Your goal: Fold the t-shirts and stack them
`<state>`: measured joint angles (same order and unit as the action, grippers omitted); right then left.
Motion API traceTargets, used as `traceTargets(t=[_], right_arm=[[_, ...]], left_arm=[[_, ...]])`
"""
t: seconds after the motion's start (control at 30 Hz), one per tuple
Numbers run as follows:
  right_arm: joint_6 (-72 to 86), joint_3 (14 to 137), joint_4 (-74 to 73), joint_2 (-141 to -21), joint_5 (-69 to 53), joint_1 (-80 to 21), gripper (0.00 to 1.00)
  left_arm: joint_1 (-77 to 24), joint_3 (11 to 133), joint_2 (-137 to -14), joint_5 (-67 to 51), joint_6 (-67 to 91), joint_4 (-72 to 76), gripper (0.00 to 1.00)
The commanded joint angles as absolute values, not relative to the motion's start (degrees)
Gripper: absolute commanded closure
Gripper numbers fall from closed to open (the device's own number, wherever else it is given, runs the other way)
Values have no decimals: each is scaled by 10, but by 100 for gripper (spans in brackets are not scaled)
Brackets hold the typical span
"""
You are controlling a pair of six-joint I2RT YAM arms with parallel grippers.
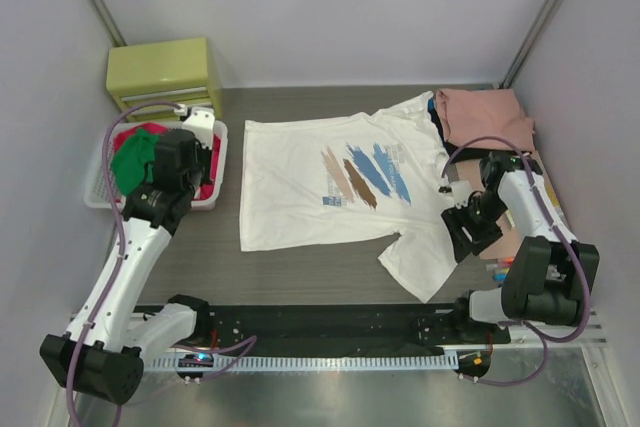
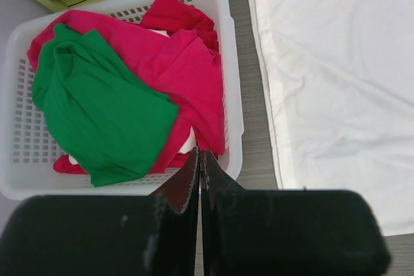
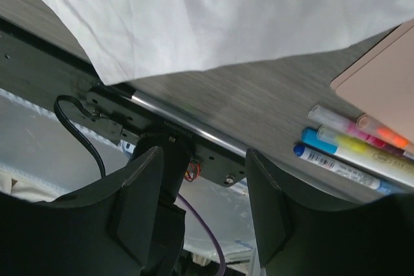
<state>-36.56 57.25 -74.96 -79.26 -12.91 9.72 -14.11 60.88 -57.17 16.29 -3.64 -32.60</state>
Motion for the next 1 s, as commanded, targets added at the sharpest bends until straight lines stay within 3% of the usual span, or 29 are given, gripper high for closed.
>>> traceTargets(t=[0.0,0.27,0.4,0.57,0.97], right_arm=[[-385,527,-820,-751,-65,97,42],[-365,521,-743,-837,-80,97,38],[-351,511,-693,-873,-85,80,50],[-349,507,-664,-889,-69,68,44],[-287,530,-523,-910,-2,-40,45]], left_arm=[[-136,607,-577,158,-39,-301,100],[-136,635,-637,137,-34,-303,100],[-136,636,-650,143,-40,-309,100],[-136,628,-649,139,-44,-303,100],[-136,630,-664,139,-49,-303,100]])
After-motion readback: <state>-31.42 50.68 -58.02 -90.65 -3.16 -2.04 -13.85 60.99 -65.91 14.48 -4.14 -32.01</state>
